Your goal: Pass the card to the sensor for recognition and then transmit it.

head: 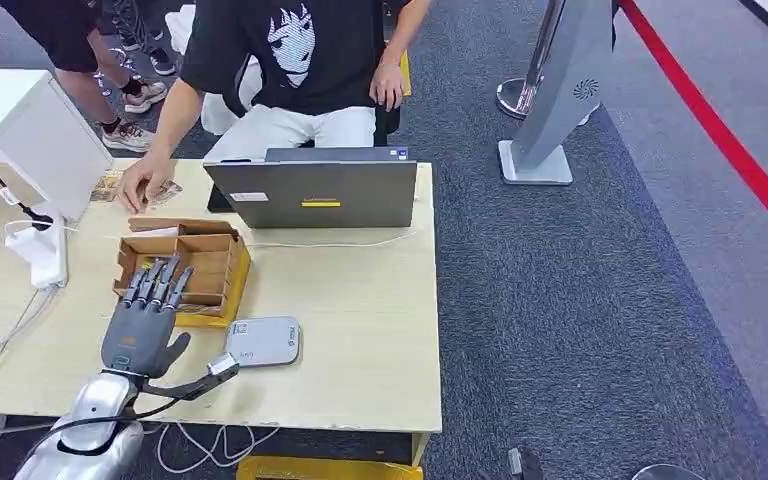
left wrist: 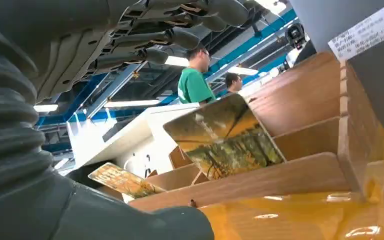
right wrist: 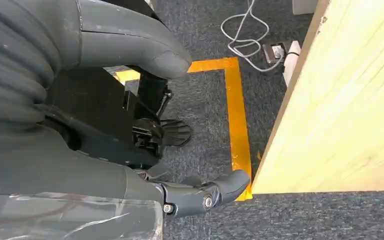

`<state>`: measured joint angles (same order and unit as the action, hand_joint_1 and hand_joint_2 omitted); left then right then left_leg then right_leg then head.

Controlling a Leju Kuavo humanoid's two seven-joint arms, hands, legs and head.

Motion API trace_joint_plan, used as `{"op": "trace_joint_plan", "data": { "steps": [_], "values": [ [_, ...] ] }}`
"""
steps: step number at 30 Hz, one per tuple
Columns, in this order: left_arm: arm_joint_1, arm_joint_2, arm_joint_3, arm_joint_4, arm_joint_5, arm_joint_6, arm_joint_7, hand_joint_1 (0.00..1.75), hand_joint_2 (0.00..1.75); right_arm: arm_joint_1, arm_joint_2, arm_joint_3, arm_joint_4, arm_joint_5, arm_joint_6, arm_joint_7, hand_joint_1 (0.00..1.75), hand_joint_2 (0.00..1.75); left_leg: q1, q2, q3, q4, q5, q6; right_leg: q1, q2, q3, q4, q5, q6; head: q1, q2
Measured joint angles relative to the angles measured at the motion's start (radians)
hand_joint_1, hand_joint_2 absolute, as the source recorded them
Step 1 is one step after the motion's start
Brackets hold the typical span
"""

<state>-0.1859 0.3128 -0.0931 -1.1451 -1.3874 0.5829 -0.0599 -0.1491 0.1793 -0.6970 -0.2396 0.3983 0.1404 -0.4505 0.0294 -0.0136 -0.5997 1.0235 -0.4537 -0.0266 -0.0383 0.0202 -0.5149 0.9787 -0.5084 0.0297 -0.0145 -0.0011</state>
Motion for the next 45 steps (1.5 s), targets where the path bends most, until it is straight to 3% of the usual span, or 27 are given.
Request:
{"op": "trace_joint_plan", "data": {
  "steps": [5,14,15,16,26,34,41,45],
  "values": [
    [-0.066,-0.006,0.009,0.086,0.049,0.003,-0.029,0.0,1.75,-0.001,0.001,0.004,0.0,-0.002,0.0,0.003,0.0,1.75,0.0,0.0,0.0,0.0,0.0,0.0,0.0,0.0,0.0,0.0,0.0,0.0,0.0,0.0],
    [-0.102,-0.009,0.018,0.132,0.057,0.003,-0.035,0.0,1.75,-0.002,0.005,0.004,0.0,-0.004,0.0,0.003,0.0,1.75,0.0,0.0,0.0,0.0,0.0,0.0,0.0,0.0,0.0,0.0,0.0,0.0,0.0,0.0],
    [-0.103,-0.01,0.018,0.135,0.058,0.003,-0.035,0.24,1.75,-0.002,0.006,0.004,0.0,-0.004,0.0,0.003,0.0,1.75,0.0,0.0,0.0,0.0,0.0,0.0,0.0,0.0,0.0,0.0,0.0,0.0,0.0,0.0],
    [-0.103,-0.01,0.018,0.138,0.058,0.003,-0.035,1.75,1.75,-0.002,0.006,0.004,0.0,-0.004,0.0,0.003,0.0,1.75,0.0,0.0,0.0,0.0,0.0,0.0,0.0,0.0,0.0,0.0,0.0,0.0,0.0,0.0],
    [-0.104,-0.013,0.021,0.14,0.082,-0.008,-0.053,1.75,1.75,-0.002,0.007,0.006,0.0,-0.012,0.0,0.003,0.0,1.75,0.0,0.0,0.0,0.0,0.0,0.0,0.0,0.0,0.0,0.0,0.0,0.0,0.0,0.0],
    [-0.116,-0.013,0.022,0.156,0.109,-0.002,-0.104,1.75,1.75,-0.004,0.007,0.018,0.0,-0.018,0.003,0.003,0.0,1.75,0.0,0.0,0.0,0.0,0.0,0.0,0.0,0.0,0.0,0.0,0.0,0.0,0.0,0.0],
    [-0.121,-0.013,0.022,0.163,0.113,0.0,-0.105,1.75,1.75,-0.004,0.007,0.024,0.0,-0.02,0.003,0.003,0.0,1.75,0.0,0.0,0.0,0.0,0.0,0.0,0.0,0.0,0.0,0.0,0.0,0.0,0.0,0.0],
    [-0.121,-0.013,0.023,0.162,0.142,0.032,-0.12,1.75,1.75,-0.004,0.007,0.026,0.0,-0.021,0.003,0.003,0.0,1.75,0.0,0.0,0.0,0.0,0.0,0.0,0.0,0.0,0.0,0.0,0.0,0.0,0.0,0.0]
  ]
}}
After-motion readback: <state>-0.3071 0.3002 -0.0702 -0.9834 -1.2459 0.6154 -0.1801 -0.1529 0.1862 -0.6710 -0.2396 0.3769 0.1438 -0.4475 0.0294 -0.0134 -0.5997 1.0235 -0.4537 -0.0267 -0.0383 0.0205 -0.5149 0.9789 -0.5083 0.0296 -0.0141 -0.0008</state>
